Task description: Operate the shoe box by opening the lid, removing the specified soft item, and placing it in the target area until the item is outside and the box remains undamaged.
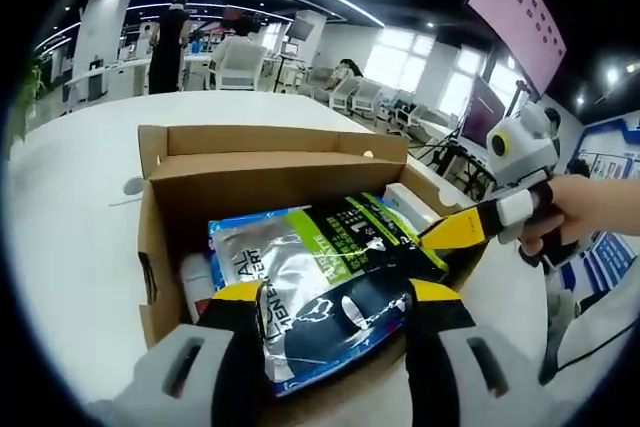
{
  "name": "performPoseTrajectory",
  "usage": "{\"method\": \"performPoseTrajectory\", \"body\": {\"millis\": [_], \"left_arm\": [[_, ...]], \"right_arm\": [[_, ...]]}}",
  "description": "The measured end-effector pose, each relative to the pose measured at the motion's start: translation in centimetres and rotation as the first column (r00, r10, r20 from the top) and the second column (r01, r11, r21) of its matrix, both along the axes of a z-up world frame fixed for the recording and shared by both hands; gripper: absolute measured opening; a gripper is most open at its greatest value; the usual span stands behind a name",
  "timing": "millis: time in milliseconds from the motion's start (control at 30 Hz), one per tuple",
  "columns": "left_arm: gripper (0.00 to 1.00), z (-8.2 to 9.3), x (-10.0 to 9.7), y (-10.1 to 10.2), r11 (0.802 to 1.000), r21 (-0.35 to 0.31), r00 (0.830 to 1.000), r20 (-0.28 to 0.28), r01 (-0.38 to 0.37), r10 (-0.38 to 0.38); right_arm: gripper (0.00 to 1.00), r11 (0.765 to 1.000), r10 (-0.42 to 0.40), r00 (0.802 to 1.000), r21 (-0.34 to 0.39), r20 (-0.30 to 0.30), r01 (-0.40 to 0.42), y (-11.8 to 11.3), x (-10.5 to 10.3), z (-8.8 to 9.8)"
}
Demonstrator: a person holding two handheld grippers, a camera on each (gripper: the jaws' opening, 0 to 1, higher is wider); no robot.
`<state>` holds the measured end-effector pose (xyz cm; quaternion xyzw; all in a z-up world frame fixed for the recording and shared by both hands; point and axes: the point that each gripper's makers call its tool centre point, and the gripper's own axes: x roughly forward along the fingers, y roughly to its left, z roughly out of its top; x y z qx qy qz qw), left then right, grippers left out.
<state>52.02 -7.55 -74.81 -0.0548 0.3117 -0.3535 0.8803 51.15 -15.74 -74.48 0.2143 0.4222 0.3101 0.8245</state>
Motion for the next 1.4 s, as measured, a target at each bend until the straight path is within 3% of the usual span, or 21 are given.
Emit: {"method": "performPoseTrajectory", "body": {"millis": [300,567,733,900,1000,1067,1200,1400], "left_arm": [[0.55,0.1,0.1,0.0,1.000,-0.007,1.000,0.014,0.000,0.000],[0.55,0.1,0.1,-0.1,1.000,-0.007,1.000,0.015,0.002,-0.002],[0.55,0.0,0.1,-0.1,1.000,-0.004,1.000,0.002,0.001,-0.001],[0.55,0.0,0.0,-0.1,1.000,-0.002,1.000,0.003,0.002,-0.002],[0.54,0.0,0.0,-0.1,1.000,-0.004,1.000,0.004,0.001,-0.001],[0.54,0.0,0.0,-0.1,1.000,-0.002,1.000,0.004,-0.002,0.002],[0.52,-0.1,0.1,-0.1,1.000,0.003,1.000,-0.010,-0.003,0.003],[0.51,-0.1,0.1,-0.1,1.000,0.004,1.000,-0.007,-0.001,0.001]], "right_arm": [[0.02,1.000,0.014,0.999,-0.027,-0.029,-0.015,-0.3,-0.2,-0.8],[0.03,0.997,-0.047,0.998,0.061,-0.050,0.051,0.2,0.0,-0.3],[0.11,0.993,-0.059,0.996,0.101,-0.067,0.065,0.5,0.4,0.1],[0.00,0.995,-0.050,0.996,0.077,-0.075,0.056,0.0,0.4,-0.3],[0.00,0.973,-0.135,0.980,0.166,-0.146,0.159,0.4,0.8,0.2],[0.00,0.962,-0.126,0.975,0.217,-0.183,0.165,0.9,0.7,0.3],[0.05,0.983,-0.106,0.981,0.134,-0.162,0.128,0.9,0.6,-0.6],[0.07,0.980,-0.101,0.981,0.151,-0.164,0.126,1.1,0.8,-0.4]]}}
